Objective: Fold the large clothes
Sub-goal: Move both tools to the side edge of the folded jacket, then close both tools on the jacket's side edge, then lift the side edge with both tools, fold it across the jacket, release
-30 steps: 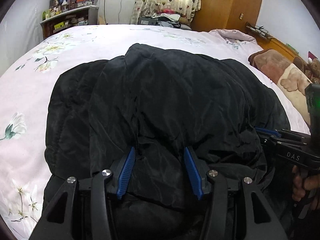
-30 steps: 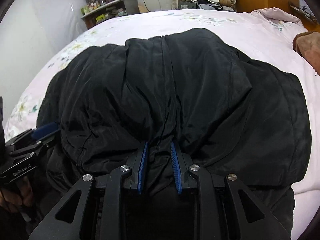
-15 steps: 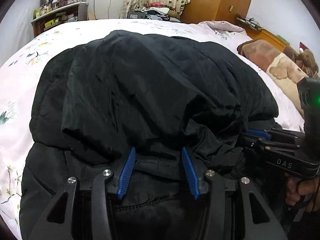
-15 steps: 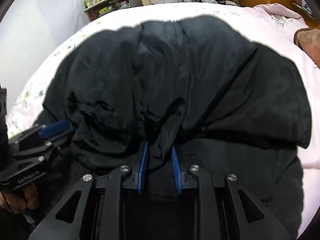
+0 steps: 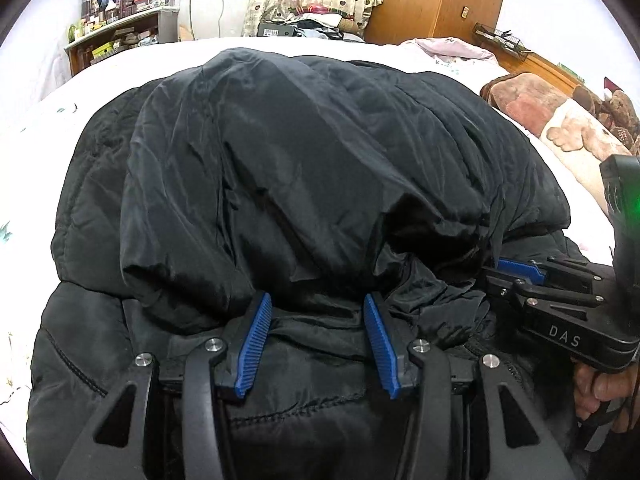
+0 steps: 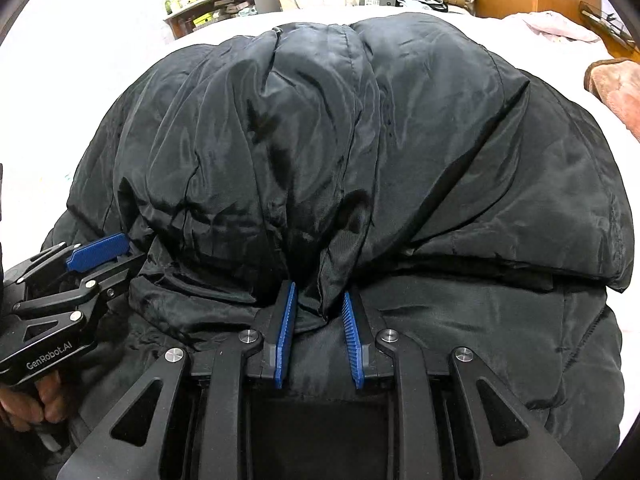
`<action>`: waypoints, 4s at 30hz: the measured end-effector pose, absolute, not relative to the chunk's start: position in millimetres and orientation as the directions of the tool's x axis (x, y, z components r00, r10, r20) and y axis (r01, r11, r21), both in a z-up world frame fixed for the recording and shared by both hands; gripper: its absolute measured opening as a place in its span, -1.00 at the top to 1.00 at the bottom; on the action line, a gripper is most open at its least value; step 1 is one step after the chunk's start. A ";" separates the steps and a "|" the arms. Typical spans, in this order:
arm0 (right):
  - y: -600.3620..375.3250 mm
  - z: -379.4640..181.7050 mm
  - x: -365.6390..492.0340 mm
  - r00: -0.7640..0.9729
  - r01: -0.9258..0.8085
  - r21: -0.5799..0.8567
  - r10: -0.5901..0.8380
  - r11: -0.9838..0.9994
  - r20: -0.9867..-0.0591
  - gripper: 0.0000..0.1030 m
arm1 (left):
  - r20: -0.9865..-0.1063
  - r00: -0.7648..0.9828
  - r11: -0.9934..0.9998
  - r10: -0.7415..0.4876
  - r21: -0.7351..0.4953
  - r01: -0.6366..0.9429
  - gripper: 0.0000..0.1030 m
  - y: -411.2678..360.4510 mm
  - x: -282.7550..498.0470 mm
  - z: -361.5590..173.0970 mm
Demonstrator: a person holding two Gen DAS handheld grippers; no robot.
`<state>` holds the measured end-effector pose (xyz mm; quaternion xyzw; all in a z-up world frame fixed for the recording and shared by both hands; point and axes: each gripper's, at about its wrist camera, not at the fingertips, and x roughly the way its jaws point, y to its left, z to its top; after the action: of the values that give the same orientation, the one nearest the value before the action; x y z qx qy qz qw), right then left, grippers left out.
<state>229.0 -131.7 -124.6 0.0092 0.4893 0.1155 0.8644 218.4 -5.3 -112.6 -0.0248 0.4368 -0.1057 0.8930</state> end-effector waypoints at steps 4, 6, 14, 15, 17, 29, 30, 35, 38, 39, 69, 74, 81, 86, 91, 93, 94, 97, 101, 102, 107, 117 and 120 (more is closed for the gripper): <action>-127.9 -125.2 231.1 0.493 -0.193 0.116 0.198 0.974 -0.847 0.55 | -0.775 0.600 0.979 -0.198 -0.122 0.165 0.02 -6.5 220.3 -110.7; -122.8 -124.0 232.0 0.493 -0.196 0.097 0.184 0.976 -0.850 0.55 | -0.775 0.603 0.980 -0.191 -0.116 0.161 0.02 -6.8 220.3 -109.4; -121.3 -84.4 215.3 0.498 -0.168 0.120 0.190 0.978 -0.846 0.51 | -0.793 0.590 0.988 -0.152 -0.096 0.124 0.02 -15.0 205.5 -76.1; -122.7 -78.9 210.6 0.502 -0.166 0.127 0.194 0.978 -0.843 0.51 | -0.790 0.593 0.987 -0.156 -0.099 0.128 0.02 -15.3 200.4 -71.4; -125.0 -65.6 196.4 0.517 -0.165 0.131 0.199 0.977 -0.833 0.51 | -0.780 0.604 0.985 -0.163 -0.098 0.139 0.02 -15.3 188.8 -62.5; -147.5 -21.1 114.0 0.564 -0.175 0.174 0.243 0.969 -0.789 0.32 | -0.722 0.671 0.985 -0.167 -0.096 0.142 0.02 -10.9 109.6 -9.8; -148.8 -17.9 106.2 0.568 -0.177 0.173 0.244 0.969 -0.786 0.31 | -0.717 0.677 0.986 -0.164 -0.091 0.143 0.02 -10.2 102.2 -6.2; -159.1 -11.1 72.8 0.574 -0.169 0.164 0.233 0.972 -0.785 0.31 | -0.704 0.695 0.988 -0.149 -0.069 0.141 0.02 -7.1 70.8 5.7; -164.4 -8.7 52.3 0.577 -0.160 0.156 0.221 0.975 -0.786 0.31 | -0.702 0.699 0.989 -0.137 -0.062 0.132 0.02 -3.8 54.4 8.3; -166.7 -8.3 47.5 0.579 -0.159 0.154 0.218 0.975 -0.786 0.31 | -0.702 0.699 0.989 -0.137 -0.062 0.132 0.02 -2.3 48.4 9.1; -240.3 -27.3 -10.8 0.584 0.005 0.168 0.134 0.986 -0.800 -0.03 | -0.749 0.662 0.997 -0.031 -0.068 -0.030 -0.19 67.2 -7.8 -25.8; -267.6 -40.6 -1.2 0.563 0.067 0.163 0.098 0.984 -0.821 -0.05 | -0.787 0.616 0.993 -0.038 -0.099 -0.066 -0.20 85.6 0.9 -48.4; -304.2 -58.8 13.2 0.521 0.148 0.189 0.086 0.971 -0.849 -0.15 | -0.834 0.550 0.989 -0.034 -0.109 -0.103 -0.23 96.2 8.5 -81.5; -323.0 -77.7 27.3 0.456 0.192 0.244 0.133 0.951 -0.880 -0.16 | -0.841 0.538 0.986 -0.052 -0.129 -0.105 -0.34 96.0 8.5 -92.7; -320.7 -93.3 29.5 0.384 0.179 0.328 0.241 0.928 -0.891 -0.16 | -0.850 0.520 0.982 -0.088 -0.161 -0.097 -0.38 92.0 1.6 -102.3; -316.8 -96.0 28.2 0.369 0.174 0.348 0.266 0.921 -0.891 -0.16 | -0.851 0.515 0.980 -0.100 -0.175 -0.099 -0.39 91.4 -2.2 -106.1; -315.6 -96.7 27.5 0.364 0.171 0.344 0.266 0.923 -0.893 -0.17 | -0.852 0.515 0.980 -0.100 -0.175 -0.099 -0.39 91.1 -2.4 -107.8; -315.1 -100.6 27.9 0.334 0.183 0.360 0.286 0.915 -0.898 -0.18 | -0.857 0.505 0.983 -0.099 -0.164 -0.086 -0.28 89.2 -1.0 -109.5; -318.0 -97.9 28.1 0.322 0.187 0.389 0.318 0.902 -0.892 0.45 | -0.861 0.499 0.990 -0.102 -0.138 -0.035 0.40 81.4 1.5 -98.4; -318.5 -94.1 28.6 0.332 0.188 0.401 0.326 0.897 -0.885 0.63 | -0.856 0.506 0.990 -0.105 -0.137 -0.025 0.58 79.3 1.2 -91.5; -314.6 -49.1 17.4 0.423 0.117 0.440 0.356 0.890 -0.833 0.78 | -0.786 0.593 0.976 -0.173 -0.216 -0.001 0.70 88.8 -9.5 -40.7; -329.2 8.4 -27.8 0.532 0.067 0.521 0.411 0.851 -0.740 0.79 | -0.677 0.697 0.947 -0.235 -0.322 0.006 0.71 120.6 -56.8 20.9; -332.9 12.6 -36.8 0.549 0.073 0.537 0.415 0.841 -0.725 0.79 | -0.664 0.704 0.942 -0.250 -0.336 0.018 0.71 122.7 -66.2 28.5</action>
<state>-36.8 -332.9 12.6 0.2634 0.4638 0.1017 0.8398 -66.2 122.7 28.5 -0.1541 0.3774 -0.0736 0.9102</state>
